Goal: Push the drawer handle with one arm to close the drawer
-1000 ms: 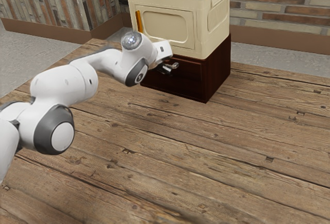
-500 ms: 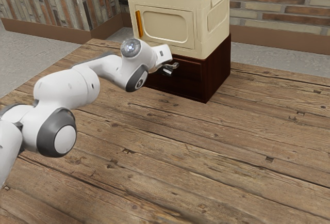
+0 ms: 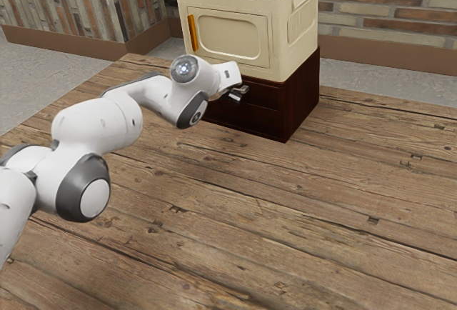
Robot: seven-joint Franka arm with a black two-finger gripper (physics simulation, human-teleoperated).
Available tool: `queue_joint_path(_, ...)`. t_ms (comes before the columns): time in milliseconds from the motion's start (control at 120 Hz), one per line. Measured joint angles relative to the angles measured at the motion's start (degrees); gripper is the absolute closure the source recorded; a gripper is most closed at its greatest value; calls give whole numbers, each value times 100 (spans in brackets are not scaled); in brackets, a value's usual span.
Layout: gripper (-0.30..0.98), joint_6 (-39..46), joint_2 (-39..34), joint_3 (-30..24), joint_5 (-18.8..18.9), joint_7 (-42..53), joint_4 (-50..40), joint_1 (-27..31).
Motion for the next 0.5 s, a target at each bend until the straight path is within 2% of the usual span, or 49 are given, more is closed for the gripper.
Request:
queue_joint_path(42,77,3,-3,-7,-10,0,-3,3)
queue_joint_path(108,66,-8,-54,-58,-81,25,-67,10)
queue_joint_path(150,70,-24,-200,-88,-107,61,-253,18)
queue_joint_path(158,73,-27,-271,-101,-105,69,-353,19)
queue_joint_path(267,48,-113,-1917,-463,-79,155,-2613,90)
queue_joint_path(325,36,-569,-2661,-644,-90,219,-3241,88)
queue_joint_path(375,28,-1021,-2998,-860,-166,312,-3435,171)
queue_joint_path(450,19,-1803,-3208,-1768,-483,458,-3508,885)
queue_joint_path(500,15,-2383,-3376,-2091,-435,562,-3462,1024)
